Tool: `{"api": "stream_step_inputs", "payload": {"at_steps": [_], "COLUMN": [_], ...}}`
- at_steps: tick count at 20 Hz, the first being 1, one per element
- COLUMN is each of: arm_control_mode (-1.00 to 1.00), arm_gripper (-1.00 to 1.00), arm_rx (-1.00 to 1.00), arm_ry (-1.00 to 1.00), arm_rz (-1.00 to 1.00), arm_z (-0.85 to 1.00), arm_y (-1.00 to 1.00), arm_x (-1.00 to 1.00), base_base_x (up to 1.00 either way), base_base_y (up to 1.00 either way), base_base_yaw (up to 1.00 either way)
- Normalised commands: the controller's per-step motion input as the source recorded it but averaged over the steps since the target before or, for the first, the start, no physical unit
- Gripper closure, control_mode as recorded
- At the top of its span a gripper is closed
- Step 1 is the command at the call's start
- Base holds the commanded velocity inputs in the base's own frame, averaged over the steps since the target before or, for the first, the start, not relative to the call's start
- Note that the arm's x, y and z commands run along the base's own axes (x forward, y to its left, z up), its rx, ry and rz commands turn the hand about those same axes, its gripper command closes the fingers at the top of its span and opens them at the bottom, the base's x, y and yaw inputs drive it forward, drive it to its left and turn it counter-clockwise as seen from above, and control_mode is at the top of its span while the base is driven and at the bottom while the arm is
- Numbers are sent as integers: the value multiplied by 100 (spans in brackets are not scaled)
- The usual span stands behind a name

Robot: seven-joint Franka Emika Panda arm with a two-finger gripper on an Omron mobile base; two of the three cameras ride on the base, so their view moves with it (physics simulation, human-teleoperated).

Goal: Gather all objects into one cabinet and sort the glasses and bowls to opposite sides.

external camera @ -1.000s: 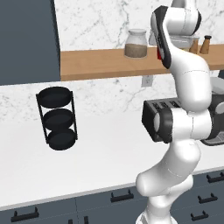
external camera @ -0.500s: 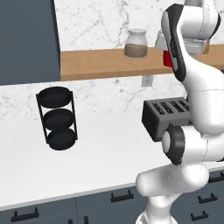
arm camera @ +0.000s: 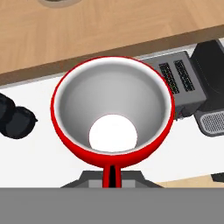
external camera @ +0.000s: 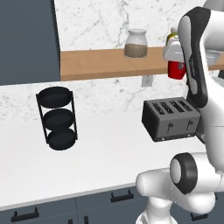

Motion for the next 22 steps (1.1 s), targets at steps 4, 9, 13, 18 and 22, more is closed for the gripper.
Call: {"api": "stream_step_inputs", "payload": {"at_steps": [4,9,13,18,22], "arm_control_mode": [-100,-100,-100,100,100], "arm_gripper": [100,100,100,100,100], "arm_rx": [1,0,0,0,0], "arm_ry": [0,2,2,0,0], "arm_rz": [9,5,3,0,0], "arm_z": [-2,-6,-8,0,0], "arm_y": [28,36,40,0,0], "arm_x": [-79,-14,-13,0,0], "base_base_x": [0,0,0,-85,-100], "base_base_y": [0,0,0,49,39], "base_base_yaw": [0,0,0,14,27]}}
